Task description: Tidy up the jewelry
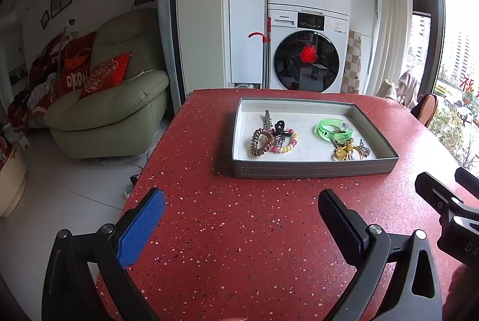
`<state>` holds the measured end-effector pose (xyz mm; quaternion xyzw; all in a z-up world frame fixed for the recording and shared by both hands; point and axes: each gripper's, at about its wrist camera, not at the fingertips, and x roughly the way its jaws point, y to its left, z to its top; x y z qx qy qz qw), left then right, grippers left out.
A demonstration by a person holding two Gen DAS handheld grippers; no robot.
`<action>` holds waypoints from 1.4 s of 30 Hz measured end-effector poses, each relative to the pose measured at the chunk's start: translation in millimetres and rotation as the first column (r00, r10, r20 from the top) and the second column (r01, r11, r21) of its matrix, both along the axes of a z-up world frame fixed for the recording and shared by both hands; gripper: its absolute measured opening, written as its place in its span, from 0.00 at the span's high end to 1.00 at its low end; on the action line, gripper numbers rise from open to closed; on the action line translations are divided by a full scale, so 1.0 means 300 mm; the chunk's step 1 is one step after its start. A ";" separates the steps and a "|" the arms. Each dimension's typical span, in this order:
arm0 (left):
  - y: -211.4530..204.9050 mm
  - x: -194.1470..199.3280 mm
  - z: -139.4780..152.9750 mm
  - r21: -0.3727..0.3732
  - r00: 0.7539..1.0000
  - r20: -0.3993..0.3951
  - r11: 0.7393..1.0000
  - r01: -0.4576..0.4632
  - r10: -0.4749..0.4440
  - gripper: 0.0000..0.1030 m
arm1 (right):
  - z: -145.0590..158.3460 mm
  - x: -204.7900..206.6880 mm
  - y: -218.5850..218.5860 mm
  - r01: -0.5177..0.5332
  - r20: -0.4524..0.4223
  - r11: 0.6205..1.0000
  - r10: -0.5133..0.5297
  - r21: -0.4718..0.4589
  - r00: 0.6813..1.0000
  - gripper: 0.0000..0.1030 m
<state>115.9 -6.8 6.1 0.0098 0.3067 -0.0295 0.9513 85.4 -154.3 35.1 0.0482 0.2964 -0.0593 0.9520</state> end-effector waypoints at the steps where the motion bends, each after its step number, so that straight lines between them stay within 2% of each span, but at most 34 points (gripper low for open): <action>1: -0.001 -0.003 0.003 0.000 1.000 0.000 1.000 0.000 0.000 0.00 | 0.000 -0.001 -0.001 0.001 -0.001 1.000 -0.001 0.001 1.000 0.00; 42: -0.011 -0.010 0.033 0.014 1.000 -0.004 1.000 0.004 -0.004 0.00 | 0.034 0.004 -0.009 -0.012 -0.003 1.000 0.012 0.007 1.000 0.00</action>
